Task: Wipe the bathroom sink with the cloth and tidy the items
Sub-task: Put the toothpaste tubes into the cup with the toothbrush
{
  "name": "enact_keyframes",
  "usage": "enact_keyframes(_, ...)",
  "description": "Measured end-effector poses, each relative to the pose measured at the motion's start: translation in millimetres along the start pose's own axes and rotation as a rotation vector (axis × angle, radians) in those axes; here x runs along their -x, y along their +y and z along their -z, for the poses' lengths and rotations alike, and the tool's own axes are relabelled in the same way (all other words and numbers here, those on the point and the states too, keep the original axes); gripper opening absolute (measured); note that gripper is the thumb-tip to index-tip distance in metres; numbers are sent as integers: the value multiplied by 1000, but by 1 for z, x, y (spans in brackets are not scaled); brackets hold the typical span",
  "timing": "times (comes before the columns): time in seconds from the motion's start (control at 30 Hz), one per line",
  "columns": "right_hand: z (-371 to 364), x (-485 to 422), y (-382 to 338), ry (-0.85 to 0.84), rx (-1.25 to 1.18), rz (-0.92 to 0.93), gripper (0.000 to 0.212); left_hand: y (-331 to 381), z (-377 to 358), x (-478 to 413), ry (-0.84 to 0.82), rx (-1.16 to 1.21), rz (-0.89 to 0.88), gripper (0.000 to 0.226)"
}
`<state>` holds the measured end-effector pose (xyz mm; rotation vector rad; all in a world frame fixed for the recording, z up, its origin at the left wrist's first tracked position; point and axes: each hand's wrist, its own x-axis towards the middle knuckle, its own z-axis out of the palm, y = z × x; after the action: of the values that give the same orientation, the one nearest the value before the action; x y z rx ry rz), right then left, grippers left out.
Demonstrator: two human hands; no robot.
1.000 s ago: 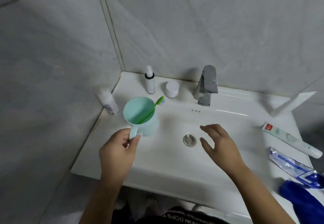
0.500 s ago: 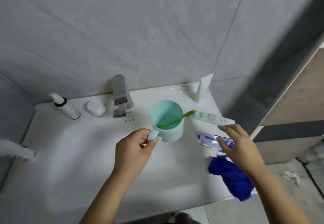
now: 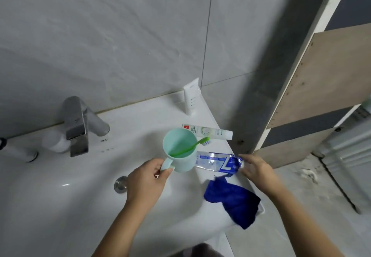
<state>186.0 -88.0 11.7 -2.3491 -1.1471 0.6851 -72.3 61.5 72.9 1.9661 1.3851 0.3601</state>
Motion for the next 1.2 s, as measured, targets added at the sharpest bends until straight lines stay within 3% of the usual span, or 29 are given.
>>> enact_keyframes(0.17, -4, 0, -3, 46, -161, -40, 33, -3, 1, -7, 6, -60, -27, 4)
enact_keyframes(0.57, 32, 9, -65, 408, -433, 76, 29, -25, 30, -18, 0, -134, -86, 6)
enact_keyframes(0.77, 50, 29, -110, 311, -571, 219, 27, -29, 37, -18, -22, -132, -104, 7)
enact_keyframes(1.0, 60, 43, -130, 192, -381, 279, 29, -28, 42, -12, -50, -187, -148, 5)
enact_keyframes(1.2, 52, 37, -147, 217, -236, 298, 23, -19, 39, -5, -55, -154, -207, 10)
